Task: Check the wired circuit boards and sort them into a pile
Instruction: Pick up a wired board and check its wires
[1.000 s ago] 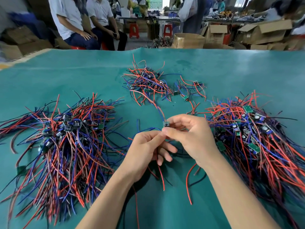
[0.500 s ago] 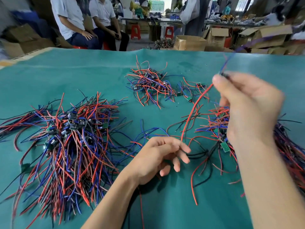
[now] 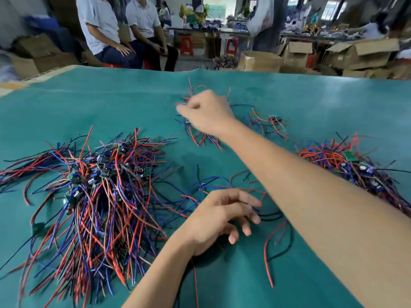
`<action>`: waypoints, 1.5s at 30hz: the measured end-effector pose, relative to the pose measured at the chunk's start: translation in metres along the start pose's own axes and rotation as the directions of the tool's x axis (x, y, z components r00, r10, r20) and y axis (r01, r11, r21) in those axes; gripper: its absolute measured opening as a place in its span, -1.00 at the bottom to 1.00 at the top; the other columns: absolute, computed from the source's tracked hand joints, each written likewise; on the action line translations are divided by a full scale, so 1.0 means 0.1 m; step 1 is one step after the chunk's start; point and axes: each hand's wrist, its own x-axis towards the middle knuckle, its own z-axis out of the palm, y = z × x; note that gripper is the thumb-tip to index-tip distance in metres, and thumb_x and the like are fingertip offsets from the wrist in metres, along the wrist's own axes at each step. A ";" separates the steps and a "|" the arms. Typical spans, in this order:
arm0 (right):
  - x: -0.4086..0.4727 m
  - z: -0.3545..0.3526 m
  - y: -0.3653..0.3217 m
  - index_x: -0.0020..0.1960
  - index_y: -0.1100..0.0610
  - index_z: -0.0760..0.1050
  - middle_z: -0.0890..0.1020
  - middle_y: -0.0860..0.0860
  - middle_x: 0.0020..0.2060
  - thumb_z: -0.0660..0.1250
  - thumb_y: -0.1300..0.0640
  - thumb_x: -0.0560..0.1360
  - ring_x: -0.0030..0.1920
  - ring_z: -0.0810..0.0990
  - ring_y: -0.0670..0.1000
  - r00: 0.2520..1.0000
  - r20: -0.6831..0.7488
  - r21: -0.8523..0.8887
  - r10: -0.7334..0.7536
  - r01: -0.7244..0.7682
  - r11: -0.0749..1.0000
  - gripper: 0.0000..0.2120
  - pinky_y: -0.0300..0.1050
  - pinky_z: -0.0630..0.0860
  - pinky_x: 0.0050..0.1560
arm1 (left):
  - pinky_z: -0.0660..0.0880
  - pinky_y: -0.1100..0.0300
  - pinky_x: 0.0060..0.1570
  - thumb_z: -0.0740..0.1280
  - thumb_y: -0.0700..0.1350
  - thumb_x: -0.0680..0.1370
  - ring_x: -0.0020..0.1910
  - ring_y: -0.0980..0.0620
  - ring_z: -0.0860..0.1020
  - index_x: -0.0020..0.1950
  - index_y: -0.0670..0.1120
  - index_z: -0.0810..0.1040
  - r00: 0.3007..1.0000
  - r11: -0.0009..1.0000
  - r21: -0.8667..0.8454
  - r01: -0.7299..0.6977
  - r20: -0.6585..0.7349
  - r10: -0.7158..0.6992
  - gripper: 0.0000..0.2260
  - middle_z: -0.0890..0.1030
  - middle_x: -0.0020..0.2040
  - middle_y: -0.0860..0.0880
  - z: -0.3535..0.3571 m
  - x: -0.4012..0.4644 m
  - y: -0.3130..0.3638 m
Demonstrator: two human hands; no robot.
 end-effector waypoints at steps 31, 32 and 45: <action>-1.65 -0.17 1.04 0.05 0.24 0.58 0.69 0.14 -0.13 0.21 0.46 0.45 0.05 0.72 0.18 0.955 0.213 0.975 0.208 -0.221 0.014 -0.72 -0.12 0.63 0.08 | 0.58 0.21 -0.29 0.21 -0.06 0.65 -0.20 -0.06 0.65 0.20 -0.20 0.58 0.973 0.950 -0.306 -0.066 -0.230 -0.007 -0.72 0.66 0.01 -0.23 0.01 0.03 0.07; -1.65 -0.15 1.05 0.05 0.23 0.58 0.70 0.13 -0.11 0.24 0.44 0.42 0.06 0.72 0.16 0.957 0.209 0.977 0.201 -0.214 0.003 -0.72 -0.12 0.63 0.10 | 0.58 0.21 -0.27 0.25 -0.06 0.62 -0.18 -0.05 0.65 0.24 -0.20 0.57 0.975 0.942 -0.326 -0.085 -0.224 0.010 -0.71 0.66 0.03 -0.22 0.00 0.03 0.07; -1.62 -0.14 1.13 0.10 0.21 0.60 0.70 0.12 -0.13 0.23 0.42 0.39 -0.19 0.67 0.00 0.953 0.248 0.968 0.173 -0.249 -0.018 -0.66 -0.22 0.54 -0.25 | 0.57 0.24 -0.19 0.36 -0.12 0.53 -0.11 0.00 0.66 0.04 -0.11 0.63 0.980 0.934 -0.325 -0.146 -0.175 0.092 -0.86 0.66 -0.01 -0.12 0.01 -0.02 0.08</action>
